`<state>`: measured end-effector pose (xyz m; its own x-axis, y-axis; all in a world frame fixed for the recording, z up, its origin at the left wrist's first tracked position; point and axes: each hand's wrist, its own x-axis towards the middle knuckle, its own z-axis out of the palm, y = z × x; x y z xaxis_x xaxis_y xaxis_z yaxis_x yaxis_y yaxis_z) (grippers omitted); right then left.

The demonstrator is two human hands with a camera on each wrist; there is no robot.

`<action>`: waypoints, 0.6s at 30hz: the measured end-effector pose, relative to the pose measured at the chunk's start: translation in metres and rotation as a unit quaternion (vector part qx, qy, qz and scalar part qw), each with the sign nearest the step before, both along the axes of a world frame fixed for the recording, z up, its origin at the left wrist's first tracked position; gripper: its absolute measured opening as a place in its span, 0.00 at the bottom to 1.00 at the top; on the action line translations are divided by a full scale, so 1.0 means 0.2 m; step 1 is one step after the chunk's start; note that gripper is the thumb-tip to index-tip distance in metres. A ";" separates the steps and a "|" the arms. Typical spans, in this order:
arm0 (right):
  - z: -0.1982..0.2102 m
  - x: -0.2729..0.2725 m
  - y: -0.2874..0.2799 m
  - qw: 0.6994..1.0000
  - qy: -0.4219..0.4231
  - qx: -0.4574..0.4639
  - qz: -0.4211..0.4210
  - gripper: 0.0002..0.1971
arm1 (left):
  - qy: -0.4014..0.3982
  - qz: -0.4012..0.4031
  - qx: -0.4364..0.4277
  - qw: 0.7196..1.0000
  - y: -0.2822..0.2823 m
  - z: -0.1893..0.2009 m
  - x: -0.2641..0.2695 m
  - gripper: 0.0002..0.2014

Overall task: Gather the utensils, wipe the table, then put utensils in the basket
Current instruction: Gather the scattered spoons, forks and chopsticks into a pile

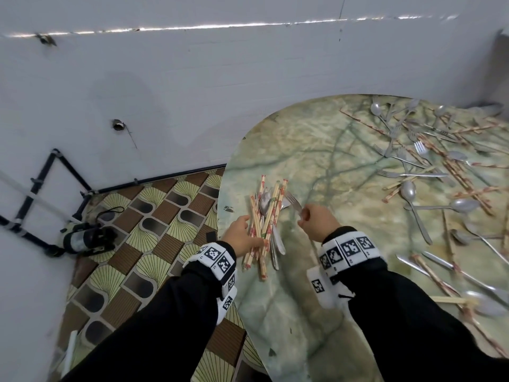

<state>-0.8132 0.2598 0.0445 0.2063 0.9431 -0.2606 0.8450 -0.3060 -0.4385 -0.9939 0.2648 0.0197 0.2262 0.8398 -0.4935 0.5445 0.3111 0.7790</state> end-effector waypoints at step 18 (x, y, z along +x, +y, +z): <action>-0.17 -0.27 -0.10 0.965 0.255 0.022 -0.047 0.13 | 0.056 -0.040 0.103 0.992 0.04 -0.18 0.15 0.25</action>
<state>-0.8679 0.2395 0.0105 0.1459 0.9390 -0.3114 0.4849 -0.3422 -0.8048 -0.9646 0.2730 -0.0167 0.2496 0.9068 -0.3398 0.6476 0.1046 0.7548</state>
